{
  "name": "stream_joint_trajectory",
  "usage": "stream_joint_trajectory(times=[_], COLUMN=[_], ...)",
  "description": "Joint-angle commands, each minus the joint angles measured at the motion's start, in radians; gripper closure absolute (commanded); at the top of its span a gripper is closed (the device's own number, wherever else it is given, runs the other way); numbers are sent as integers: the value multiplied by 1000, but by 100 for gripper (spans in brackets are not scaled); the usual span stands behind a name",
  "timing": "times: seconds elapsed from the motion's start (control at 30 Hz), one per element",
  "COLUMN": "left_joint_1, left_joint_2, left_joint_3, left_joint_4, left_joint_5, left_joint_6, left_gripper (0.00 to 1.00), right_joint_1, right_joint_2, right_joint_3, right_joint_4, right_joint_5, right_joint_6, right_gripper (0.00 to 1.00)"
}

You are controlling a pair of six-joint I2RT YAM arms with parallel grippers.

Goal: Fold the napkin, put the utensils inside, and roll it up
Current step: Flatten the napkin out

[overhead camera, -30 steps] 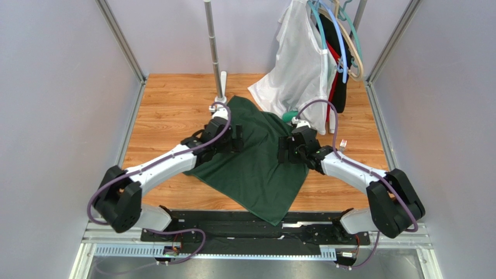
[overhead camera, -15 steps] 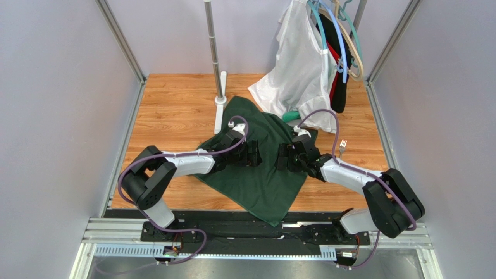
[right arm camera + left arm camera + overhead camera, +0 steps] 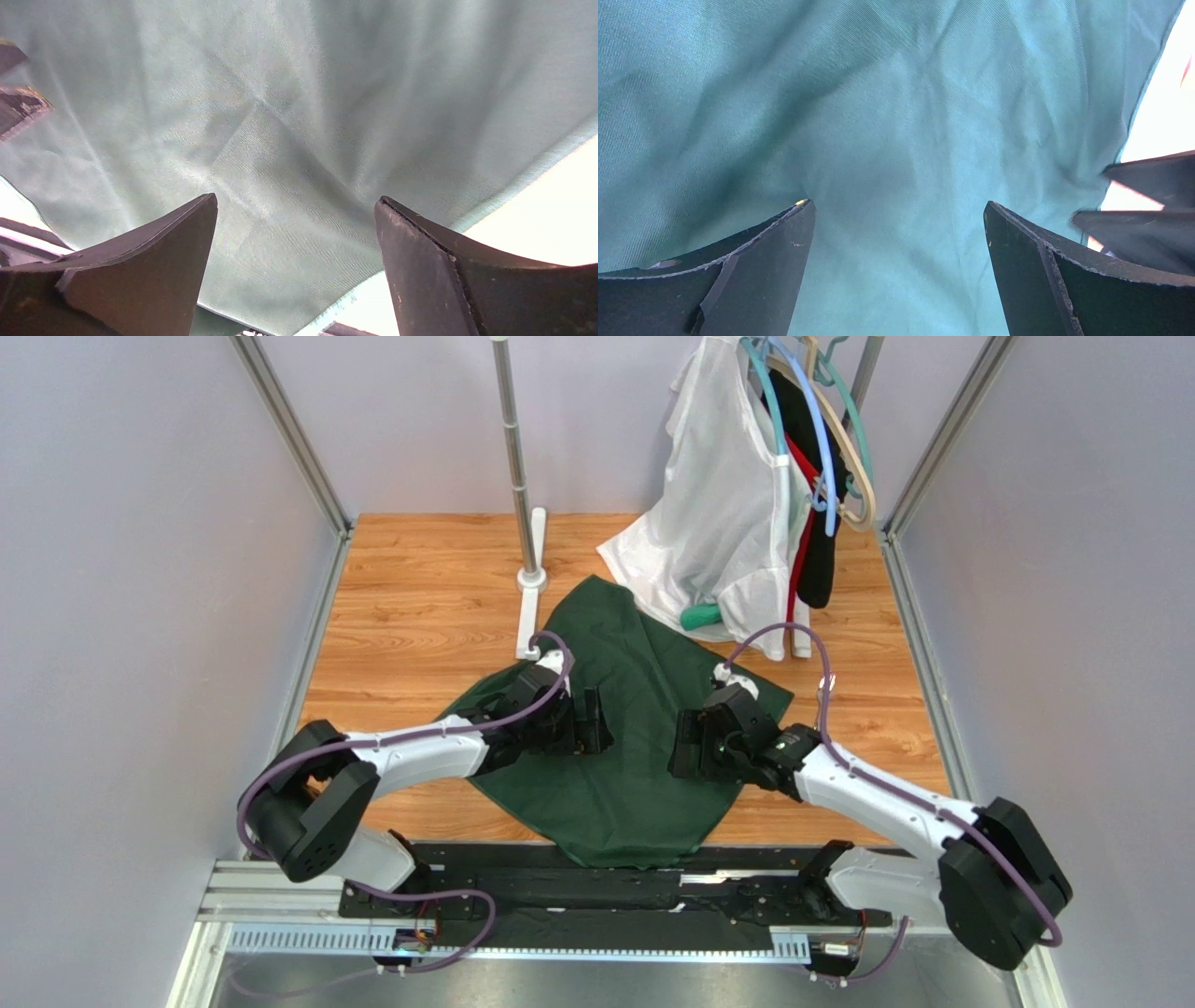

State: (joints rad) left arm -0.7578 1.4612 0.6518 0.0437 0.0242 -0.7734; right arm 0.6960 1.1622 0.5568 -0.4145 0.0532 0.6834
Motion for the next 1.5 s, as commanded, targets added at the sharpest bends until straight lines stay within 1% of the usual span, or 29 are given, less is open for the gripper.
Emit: stream_joint_trajectory(times=[0.0,0.07,0.17,0.27,0.3,0.4,0.5,0.6,0.73,0.87,1.0,1.13,1.27,1.47], left_joint_1=[-3,-2,6,26,53,109,138,161,163,169,169,169,169,167], left_joint_2=[-58,-65,-42,6,25,108,185,264,317,359,410,433,435,479], left_joint_3=[64,103,179,230,244,298,335,381,430,465,500,493,480,486], left_joint_4=[-39,-41,-96,-81,-74,-53,4,36,53,50,35,47,64,96], left_joint_5=[28,3,-23,-56,-49,-30,-4,42,48,54,85,128,152,189], left_joint_6=[75,95,123,141,144,155,180,195,213,229,234,218,203,204], left_gripper=[1,1,1,1,1,1,1,1,1,1,1,1,1,1], right_joint_1=[-9,-48,-125,-188,-202,-237,-257,-292,-358,-395,-424,-499,-512,-546], right_joint_2=[-76,-64,-4,54,92,158,182,206,241,278,289,261,235,212], right_joint_3=[127,153,152,134,121,109,89,63,35,48,77,77,89,75], right_joint_4=[-87,-63,23,146,211,307,361,396,369,246,146,114,54,52], right_joint_5=[143,155,166,133,119,117,138,125,76,88,138,102,123,108], right_joint_6=[-59,-90,-139,-179,-186,-214,-219,-196,-137,-64,-10,16,15,-8], right_gripper=[11,11,11,11,12,12,12,12,13,13,13,16,15,14])
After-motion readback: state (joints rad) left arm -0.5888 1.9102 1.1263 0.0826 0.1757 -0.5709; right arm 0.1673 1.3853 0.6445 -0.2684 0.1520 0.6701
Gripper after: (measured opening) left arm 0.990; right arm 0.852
